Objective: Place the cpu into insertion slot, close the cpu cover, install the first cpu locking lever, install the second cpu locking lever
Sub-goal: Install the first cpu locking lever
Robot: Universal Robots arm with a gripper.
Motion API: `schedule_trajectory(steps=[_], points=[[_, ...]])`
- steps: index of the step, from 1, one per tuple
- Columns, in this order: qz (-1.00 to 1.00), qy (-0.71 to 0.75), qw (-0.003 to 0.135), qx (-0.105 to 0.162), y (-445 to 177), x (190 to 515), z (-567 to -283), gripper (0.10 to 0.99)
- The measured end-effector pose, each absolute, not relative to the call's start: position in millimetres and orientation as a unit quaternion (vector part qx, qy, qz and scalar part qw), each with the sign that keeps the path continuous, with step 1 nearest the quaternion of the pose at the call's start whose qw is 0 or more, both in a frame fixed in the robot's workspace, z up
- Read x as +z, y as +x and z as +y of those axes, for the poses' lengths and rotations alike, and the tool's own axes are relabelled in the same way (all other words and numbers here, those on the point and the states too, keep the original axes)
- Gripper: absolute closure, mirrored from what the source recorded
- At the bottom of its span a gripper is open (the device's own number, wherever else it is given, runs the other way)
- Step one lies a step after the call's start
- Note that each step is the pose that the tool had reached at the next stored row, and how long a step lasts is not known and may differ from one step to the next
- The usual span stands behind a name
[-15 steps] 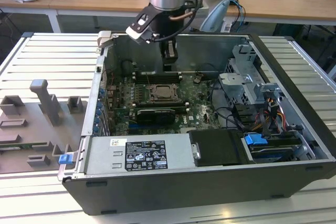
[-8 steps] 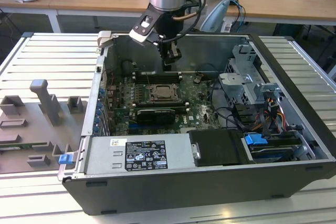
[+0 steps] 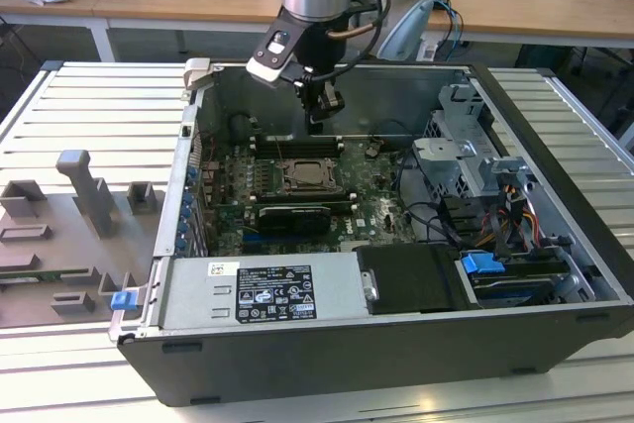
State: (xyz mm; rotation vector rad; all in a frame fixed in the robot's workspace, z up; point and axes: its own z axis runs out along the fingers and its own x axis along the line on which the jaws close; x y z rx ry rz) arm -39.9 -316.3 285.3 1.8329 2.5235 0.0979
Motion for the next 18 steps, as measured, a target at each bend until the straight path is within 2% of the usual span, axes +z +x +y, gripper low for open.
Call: schedule_trajectory(steps=[18], points=[[0.859,0.511,0.008,0.032,-40.9,283.5,-316.3,0.98]])
